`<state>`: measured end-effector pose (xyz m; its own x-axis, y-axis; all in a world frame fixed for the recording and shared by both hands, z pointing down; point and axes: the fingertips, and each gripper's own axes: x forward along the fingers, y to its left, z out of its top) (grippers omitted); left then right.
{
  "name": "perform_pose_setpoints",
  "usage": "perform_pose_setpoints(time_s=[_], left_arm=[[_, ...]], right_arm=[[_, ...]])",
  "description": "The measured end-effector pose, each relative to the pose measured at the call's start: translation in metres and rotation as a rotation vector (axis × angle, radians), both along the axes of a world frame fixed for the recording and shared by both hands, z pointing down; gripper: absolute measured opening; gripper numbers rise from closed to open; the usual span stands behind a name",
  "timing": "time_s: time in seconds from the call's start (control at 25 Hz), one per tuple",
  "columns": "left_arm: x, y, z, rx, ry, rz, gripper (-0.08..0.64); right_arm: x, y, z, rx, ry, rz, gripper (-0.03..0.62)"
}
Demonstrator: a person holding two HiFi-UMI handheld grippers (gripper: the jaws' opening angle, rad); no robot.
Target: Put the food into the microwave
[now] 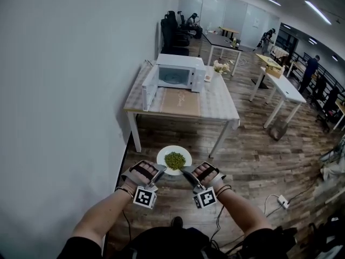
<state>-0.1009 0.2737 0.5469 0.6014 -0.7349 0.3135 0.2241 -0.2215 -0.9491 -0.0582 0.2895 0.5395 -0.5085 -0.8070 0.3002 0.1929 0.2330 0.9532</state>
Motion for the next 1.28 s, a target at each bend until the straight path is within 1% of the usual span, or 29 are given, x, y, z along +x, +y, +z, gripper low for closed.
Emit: perform_pose_setpoints(time_s=[0.12,0.48,0.72,0.96,1.16,1.28], left_arm=[[0.014,-0.018,-0.001,-0.001,-0.005,-0.010,0.020],[0.045,-0.065,-0.001,0.003,-0.031,-0.029,0.020],[0.068,-0.090,-0.006,0.010,-0.025,-0.053,0.020],[0.088,-0.109,-0.006,0.018,-0.038,-0.069,0.020],[0.098,-0.125,-0.005,0.015,-0.047,-0.081,0.020],[0.099,-0.128,-0.003,0.004,-0.052,-0.090,0.020]], right_arm=[[0.015,-0.019,0.001,0.012,0.005,-0.012,0.021],[0.049,-0.066,0.004,0.012,-0.018,-0.030,0.021],[0.070,-0.089,-0.011,0.042,-0.033,-0.054,0.023],[0.090,-0.108,-0.011,0.019,-0.083,-0.047,0.021],[0.106,-0.128,-0.001,-0.004,-0.085,-0.022,0.021],[0.108,-0.133,-0.002,-0.004,-0.086,-0.028,0.021]])
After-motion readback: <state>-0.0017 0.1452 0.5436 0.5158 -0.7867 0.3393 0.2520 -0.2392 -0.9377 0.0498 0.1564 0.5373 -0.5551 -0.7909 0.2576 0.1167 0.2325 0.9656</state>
